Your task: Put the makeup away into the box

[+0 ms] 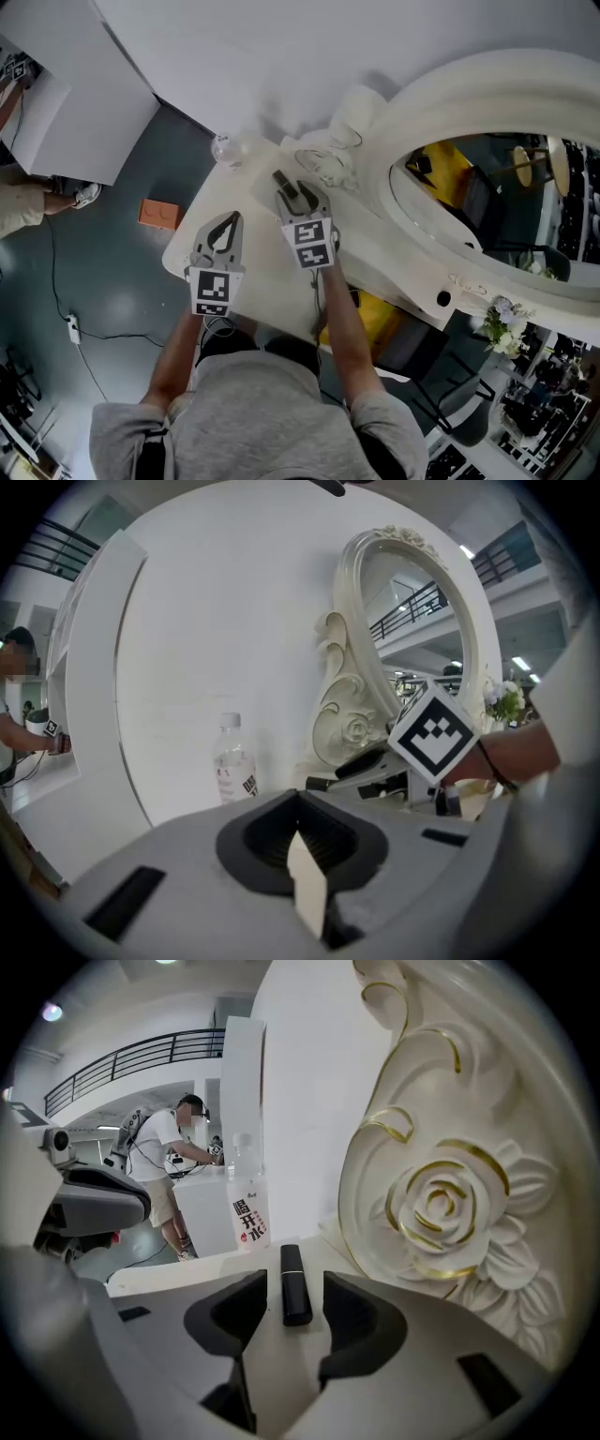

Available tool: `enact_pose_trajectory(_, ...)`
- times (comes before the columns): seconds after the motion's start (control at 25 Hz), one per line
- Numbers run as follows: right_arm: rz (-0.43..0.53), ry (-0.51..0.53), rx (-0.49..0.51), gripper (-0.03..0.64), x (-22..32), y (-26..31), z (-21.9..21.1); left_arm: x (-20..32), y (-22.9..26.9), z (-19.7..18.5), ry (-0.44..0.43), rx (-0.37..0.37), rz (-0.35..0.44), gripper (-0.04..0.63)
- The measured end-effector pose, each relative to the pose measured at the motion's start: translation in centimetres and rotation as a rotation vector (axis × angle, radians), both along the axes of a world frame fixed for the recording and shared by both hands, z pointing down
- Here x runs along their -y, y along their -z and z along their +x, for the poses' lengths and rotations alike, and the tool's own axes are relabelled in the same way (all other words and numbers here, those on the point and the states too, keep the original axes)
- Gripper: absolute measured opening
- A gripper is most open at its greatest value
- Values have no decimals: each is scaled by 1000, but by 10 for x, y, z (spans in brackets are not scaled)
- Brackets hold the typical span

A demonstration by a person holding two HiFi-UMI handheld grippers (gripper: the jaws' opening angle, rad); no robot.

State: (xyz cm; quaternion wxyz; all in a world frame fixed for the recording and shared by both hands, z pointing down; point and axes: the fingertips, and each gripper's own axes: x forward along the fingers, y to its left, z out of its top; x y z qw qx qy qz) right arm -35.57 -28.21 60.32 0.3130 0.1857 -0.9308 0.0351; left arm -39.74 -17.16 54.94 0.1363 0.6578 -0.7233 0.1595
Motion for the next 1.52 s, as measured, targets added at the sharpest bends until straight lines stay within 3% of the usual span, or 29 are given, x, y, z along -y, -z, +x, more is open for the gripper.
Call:
enact_pose_trajectory(0.16,31,19,-32,109,3,-2,-3,2,-3,-5,3,-8,-3,3)
enact_pose_trajectory(0.44,16,31,-35,103,1,-1,-3,1,-2,-6,8,-2,-5,3)
enact_pose_trajectory(0.76,15,-24,62,98,-8,44,21,5,23,10,-27,22,35,3)
enact_pose_trajectory(1.12,121,-206,174,98,-17,116,115,21,52,79,-188,43,96,3)
enact_pose_trajectory(1.52,157,-436,184,98,-49,122,245,14,71,172,-343,38,148,3)
